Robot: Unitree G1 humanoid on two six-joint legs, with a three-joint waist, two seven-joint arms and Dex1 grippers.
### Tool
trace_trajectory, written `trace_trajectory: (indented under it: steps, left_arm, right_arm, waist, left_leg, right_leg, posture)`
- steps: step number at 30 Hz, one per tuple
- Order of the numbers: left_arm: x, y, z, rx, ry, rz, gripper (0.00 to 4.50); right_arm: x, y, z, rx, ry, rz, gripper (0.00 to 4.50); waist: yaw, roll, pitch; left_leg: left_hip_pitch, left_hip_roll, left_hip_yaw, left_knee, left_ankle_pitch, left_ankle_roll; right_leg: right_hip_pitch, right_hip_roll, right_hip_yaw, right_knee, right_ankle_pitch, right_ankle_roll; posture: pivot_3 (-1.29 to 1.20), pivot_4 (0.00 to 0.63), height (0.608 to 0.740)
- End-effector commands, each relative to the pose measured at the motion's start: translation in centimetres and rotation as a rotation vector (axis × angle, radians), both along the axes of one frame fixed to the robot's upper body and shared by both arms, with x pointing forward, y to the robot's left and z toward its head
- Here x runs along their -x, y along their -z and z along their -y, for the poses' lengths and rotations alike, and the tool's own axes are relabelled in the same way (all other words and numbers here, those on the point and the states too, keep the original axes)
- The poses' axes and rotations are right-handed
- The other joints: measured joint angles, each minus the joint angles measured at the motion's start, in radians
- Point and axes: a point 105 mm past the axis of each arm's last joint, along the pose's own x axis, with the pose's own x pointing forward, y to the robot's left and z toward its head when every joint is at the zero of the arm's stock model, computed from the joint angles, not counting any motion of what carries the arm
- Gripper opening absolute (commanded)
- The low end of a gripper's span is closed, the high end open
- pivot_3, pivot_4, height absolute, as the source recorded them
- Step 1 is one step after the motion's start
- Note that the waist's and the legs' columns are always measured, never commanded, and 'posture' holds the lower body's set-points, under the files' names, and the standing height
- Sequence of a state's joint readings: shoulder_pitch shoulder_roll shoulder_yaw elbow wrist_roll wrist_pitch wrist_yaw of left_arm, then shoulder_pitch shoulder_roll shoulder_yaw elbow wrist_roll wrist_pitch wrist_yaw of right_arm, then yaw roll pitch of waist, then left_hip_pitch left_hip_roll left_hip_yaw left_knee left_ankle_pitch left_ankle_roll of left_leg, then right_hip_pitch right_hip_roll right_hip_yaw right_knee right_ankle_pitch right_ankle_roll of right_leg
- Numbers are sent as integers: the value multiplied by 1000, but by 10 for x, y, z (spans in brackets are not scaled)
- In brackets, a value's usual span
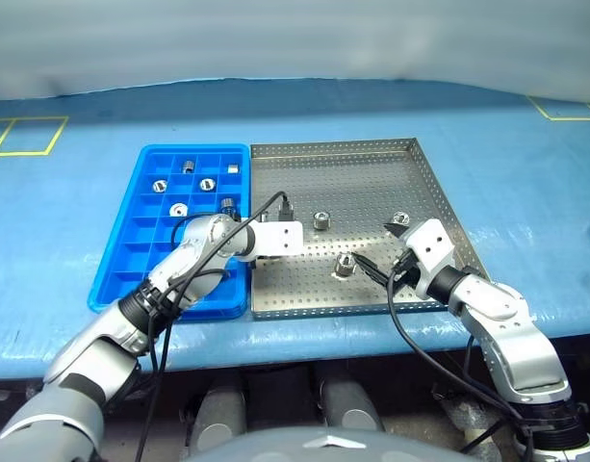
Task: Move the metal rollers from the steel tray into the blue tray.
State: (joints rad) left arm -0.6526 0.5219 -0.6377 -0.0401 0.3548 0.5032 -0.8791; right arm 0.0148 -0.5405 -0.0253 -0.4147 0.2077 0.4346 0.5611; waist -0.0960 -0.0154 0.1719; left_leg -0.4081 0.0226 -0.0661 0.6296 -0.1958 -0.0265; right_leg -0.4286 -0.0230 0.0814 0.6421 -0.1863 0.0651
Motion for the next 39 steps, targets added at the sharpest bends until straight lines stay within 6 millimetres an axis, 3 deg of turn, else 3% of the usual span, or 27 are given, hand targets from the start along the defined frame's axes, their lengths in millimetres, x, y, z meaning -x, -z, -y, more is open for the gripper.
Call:
trace_trajectory:
  steps: [1, 3, 7, 13, 20, 27, 33, 37, 39]
  left_arm:
    - [-6, 5, -14, -49, -49, 1, 1736]
    - [-7, 7, -13, -50, -55, 0, 1326]
    - [-8, 5, -6, -12, -61, -6, 49]
    - [4, -21, 17, 300, -67, -168, 49]
    - [1, -64, 11, 550, -105, -233, 49]
    - [-16, -71, 1, 584, -208, -177, 49]
    - [-15, -72, 9, 634, -204, -223, 49]
    - [-20, -63, 8, 543, -196, -155, 49]
    - [-22, -58, 12, 493, -179, -127, 427]
  right_arm:
    - [-2, -11, -1, -2, -3, 56, 4500]
    - [-3, -12, -1, -2, -2, 61, 4500]
    - [-4, -14, -1, 0, 2, 69, 4500]
    - [-4, -13, -1, 1, 3, 70, 4500]
    - [-3, -12, -2, 2, 4, 64, 4500]
    - [-4, -13, -5, 2, -8, 67, 4500]
    - [-5, -13, -7, 3, -14, 68, 4500]
    - [-5, -13, -9, 0, -17, 68, 4500]
    - [-5, -12, -9, -3, -16, 67, 4500]
  waist:
    - [0, 0, 0]
    - [-1, 0, 0]
    - [-1, 0, 0]
    - [4, 0, 0]
    - [5, -1, 0]
    - [6, -1, 1]
    - [8, -1, 1]
    - [6, -1, 1]
    - [6, -1, 1]
  left_leg:
    - [0, 0, 0, 0, 0, 0]
    - [0, 0, 0, 0, 0, 0]
    - [1, 0, 0, 0, 0, 0]
    - [-1, 0, 0, 0, 0, 0]
    - [-2, 0, 0, 0, 0, 0]
    - [-2, 0, 0, 0, 0, 0]
    - [-2, 0, 0, 1, 0, 0]
    - [-2, 0, 0, 1, 0, 0]
    - [-1, 0, 0, 1, 0, 0]
  right_leg:
    - [0, 0, 0, 0, 0, 0]
    - [0, 0, 0, 0, 0, 0]
    - [0, 0, 1, 1, 0, 0]
    - [-1, 0, 1, 0, 0, 0]
    - [-1, 0, 0, -1, 0, 0]
    - [-1, 0, 0, 0, 0, 0]
    - [-1, 0, 0, 0, 0, 0]
    - [-1, 0, 0, 0, 0, 0]
    - [-1, 0, 1, 0, 0, 0]
  posture:
    - [-68, 150, 740]
    - [-68, 150, 740]
    - [-70, 150, 740]
    - [-77, 150, 740]
    - [-69, 150, 740]
    - [-66, 150, 740]
    - [-68, 150, 740]
    - [-72, 150, 740]
    - [-75, 150, 740]
